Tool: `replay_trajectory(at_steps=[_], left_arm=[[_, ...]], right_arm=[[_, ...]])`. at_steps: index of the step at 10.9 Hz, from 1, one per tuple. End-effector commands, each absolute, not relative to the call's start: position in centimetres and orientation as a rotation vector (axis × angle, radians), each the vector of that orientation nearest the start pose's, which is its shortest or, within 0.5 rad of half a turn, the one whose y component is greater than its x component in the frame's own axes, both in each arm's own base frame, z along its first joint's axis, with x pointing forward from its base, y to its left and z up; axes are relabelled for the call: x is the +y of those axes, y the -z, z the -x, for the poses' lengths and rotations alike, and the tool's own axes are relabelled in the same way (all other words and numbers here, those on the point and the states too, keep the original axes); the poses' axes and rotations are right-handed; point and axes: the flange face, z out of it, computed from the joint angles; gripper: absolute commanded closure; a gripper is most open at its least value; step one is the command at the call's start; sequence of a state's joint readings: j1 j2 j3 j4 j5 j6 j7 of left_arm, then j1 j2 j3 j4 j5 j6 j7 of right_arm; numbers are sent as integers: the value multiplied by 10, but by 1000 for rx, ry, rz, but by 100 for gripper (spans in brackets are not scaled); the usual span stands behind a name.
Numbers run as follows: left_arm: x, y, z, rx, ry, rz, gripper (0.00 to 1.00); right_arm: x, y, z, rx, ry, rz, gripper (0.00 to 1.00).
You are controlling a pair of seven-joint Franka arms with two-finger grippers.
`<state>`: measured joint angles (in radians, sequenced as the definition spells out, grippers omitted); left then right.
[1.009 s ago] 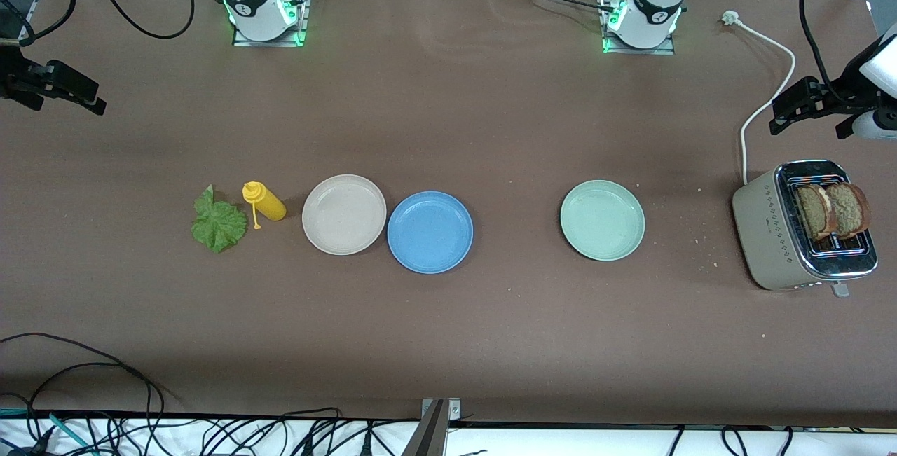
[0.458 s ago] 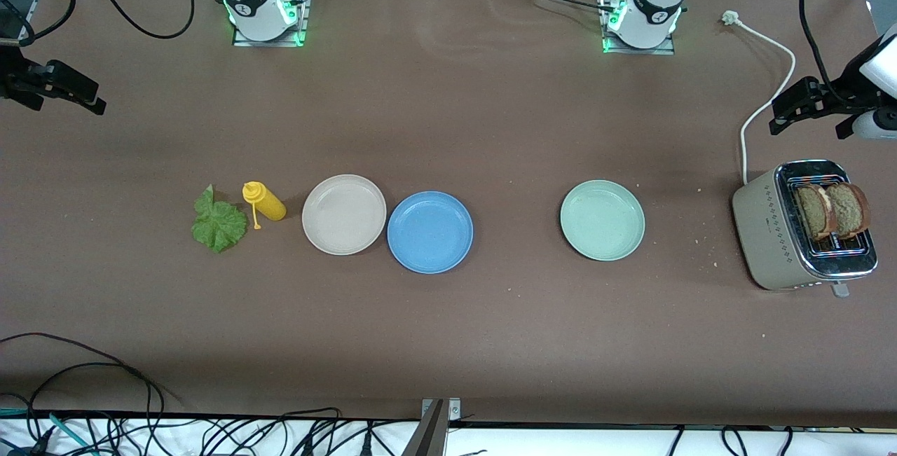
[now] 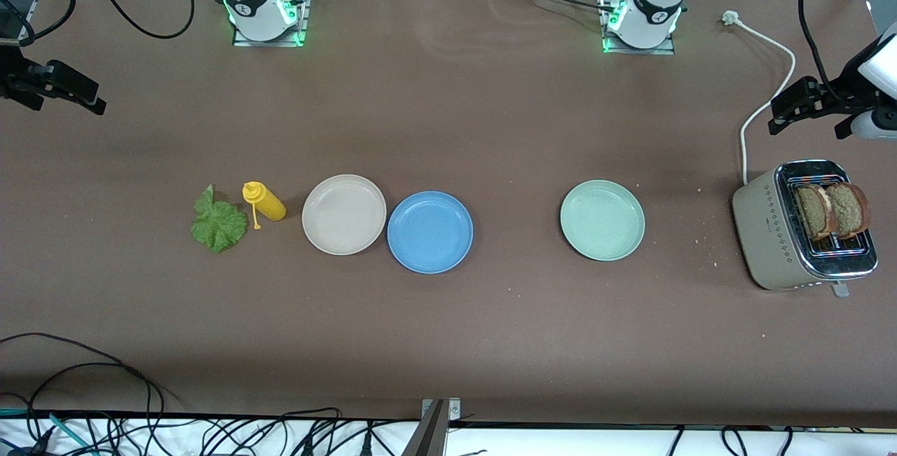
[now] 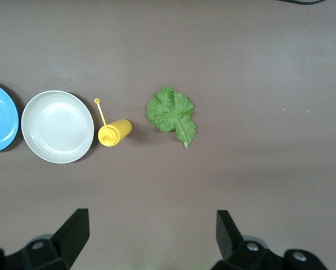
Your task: Make sandwich in blue plate with both arms
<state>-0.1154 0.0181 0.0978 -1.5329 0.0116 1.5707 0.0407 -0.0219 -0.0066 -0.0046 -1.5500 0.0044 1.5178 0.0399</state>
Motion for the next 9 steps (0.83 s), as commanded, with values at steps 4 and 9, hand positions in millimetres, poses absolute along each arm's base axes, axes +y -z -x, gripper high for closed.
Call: replay_trajectory(at_steps=[4,9], left_arm=[[-7,-636,-558,91,2,3098,0],[64,-583,-589,-100,-77,3111,0]], right_arm=[[-12,-642,-545,106,-34,3124,0],[-2,-642,-545,80,-34,3126,0]])
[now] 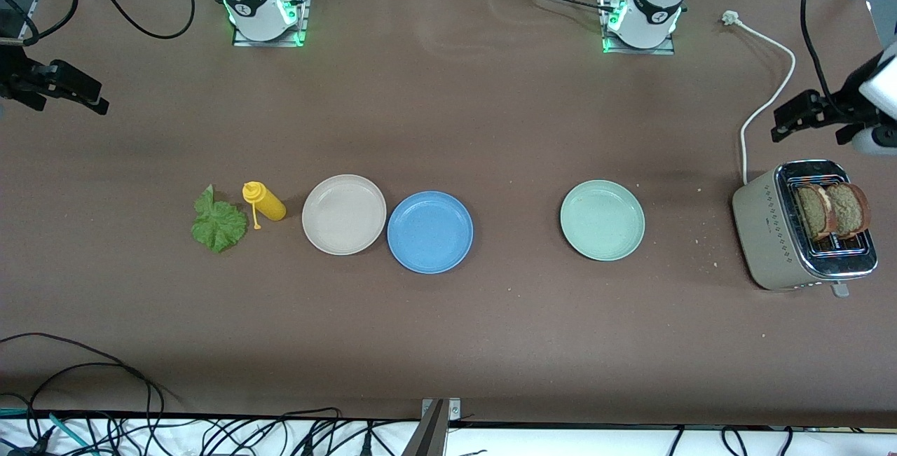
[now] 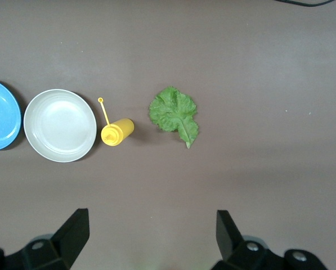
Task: Make sandwich in blue plate with both arms
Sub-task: 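Lower the left gripper onto a bread slice in the toaster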
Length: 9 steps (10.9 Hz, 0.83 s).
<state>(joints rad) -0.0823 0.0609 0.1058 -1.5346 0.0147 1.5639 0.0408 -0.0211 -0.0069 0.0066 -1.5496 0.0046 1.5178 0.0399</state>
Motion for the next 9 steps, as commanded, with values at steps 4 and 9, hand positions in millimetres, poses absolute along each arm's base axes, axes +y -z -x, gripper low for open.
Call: replay_trajectory(at_steps=[4,9], left_arm=[[97,-547,-611,-181,-52,3104,0],[120,-483,-627,-182,-211,3023,0]], right_arm=[[-7,-642,-545,82,-34,3125,0],[-7,-642,-545,90,-34,3125,0]])
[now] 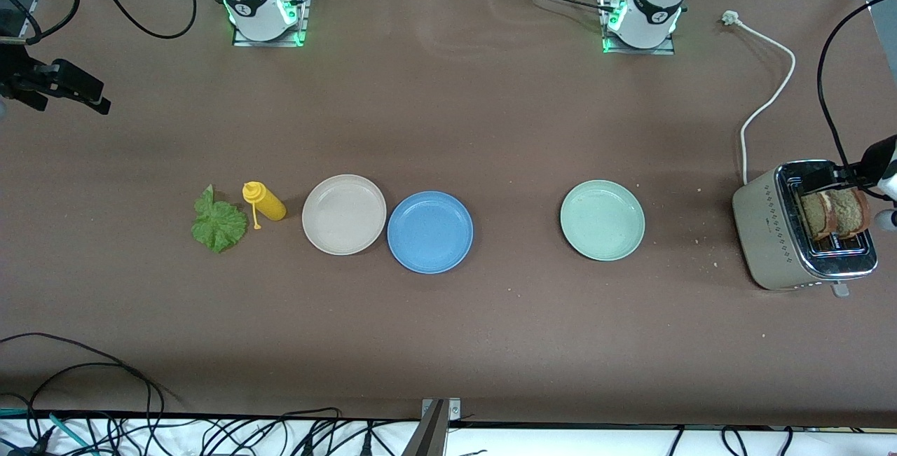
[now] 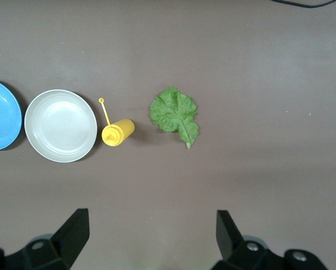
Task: Make sandwich in blue plate with both arms
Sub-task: 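Lower the left gripper onto a bread slice in the toaster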
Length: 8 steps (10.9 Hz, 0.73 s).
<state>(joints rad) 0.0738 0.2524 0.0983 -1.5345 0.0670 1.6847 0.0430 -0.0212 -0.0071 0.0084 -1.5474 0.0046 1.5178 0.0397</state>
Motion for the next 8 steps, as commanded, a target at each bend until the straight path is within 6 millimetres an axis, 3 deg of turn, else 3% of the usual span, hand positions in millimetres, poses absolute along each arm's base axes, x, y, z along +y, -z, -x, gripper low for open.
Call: replay_trajectory(at_steps=[1,4,8], left_arm=[[121,-459,-632,-177,-269,3013,0],[154,-428,-638,-168,-276,3005,0],[169,-403,-642,-124,-294,3009,0]], right_arm=[[-7,-642,-545,90,-34,3125,0],[-7,-642,-545,90,-34,3125,0],[-7,-642,-545,90,-34,3125,0]])
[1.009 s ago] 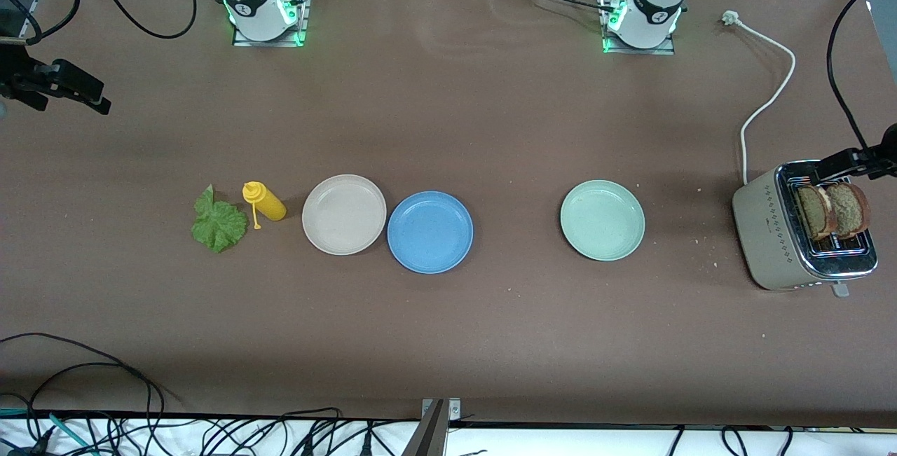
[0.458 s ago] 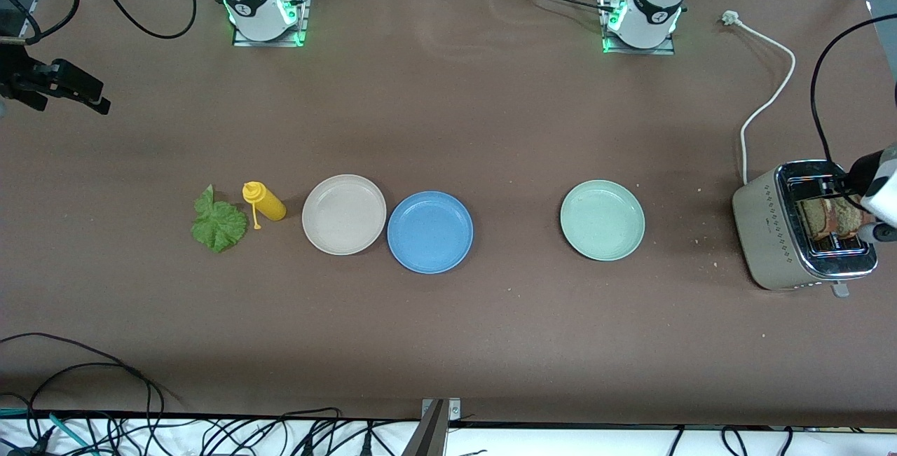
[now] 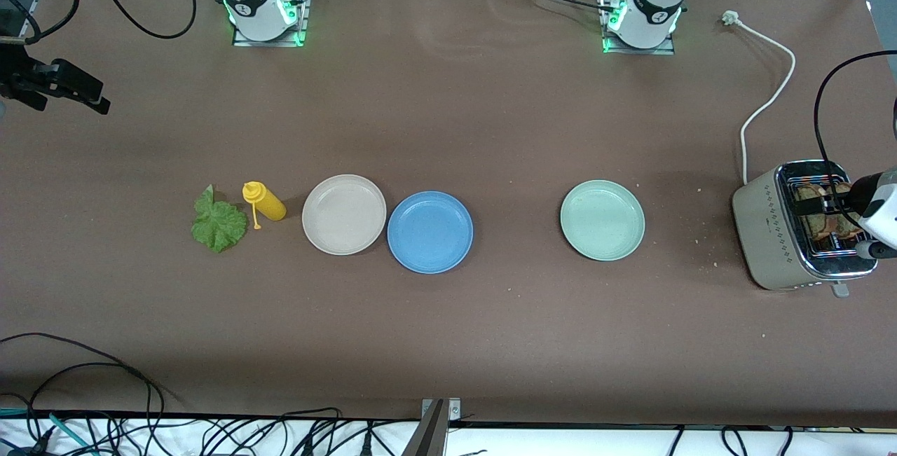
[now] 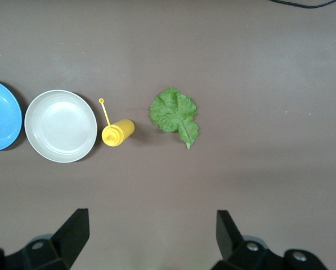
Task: Make sandwich in blue plate with both arms
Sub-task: 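Lower the left gripper onto a bread slice in the toaster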
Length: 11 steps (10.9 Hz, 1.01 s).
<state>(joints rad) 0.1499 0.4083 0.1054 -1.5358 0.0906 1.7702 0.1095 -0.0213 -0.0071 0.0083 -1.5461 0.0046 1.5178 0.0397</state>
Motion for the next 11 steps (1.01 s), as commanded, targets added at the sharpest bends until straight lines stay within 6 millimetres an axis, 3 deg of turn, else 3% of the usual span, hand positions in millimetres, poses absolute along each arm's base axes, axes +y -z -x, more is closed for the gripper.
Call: replay_trajectory(at_steps=[1,6,7,9,10,11], left_arm=[[172,-400,-642,-130,-300,3006,0],[195,-369,-640,-166,-352,3009,0],[195,-369,-640,-166,-352,3009,20],[192,-369,-640,-164,-360,3008,80],[191,-369,-639,-160,-367,3010,94],[191,-372,-639,-164,-362,3012,100]], right_arm=[[-7,-642,-545,90,-34,3125,0],[-7,-642,-545,90,-34,3125,0],[-7,-642,-545,87,-34,3125,0],[-7,-642,-545,90,-34,3125,0],[-7,-641,-545,90,-36,3125,0],[-7,-642,-545,90,-34,3125,0]])
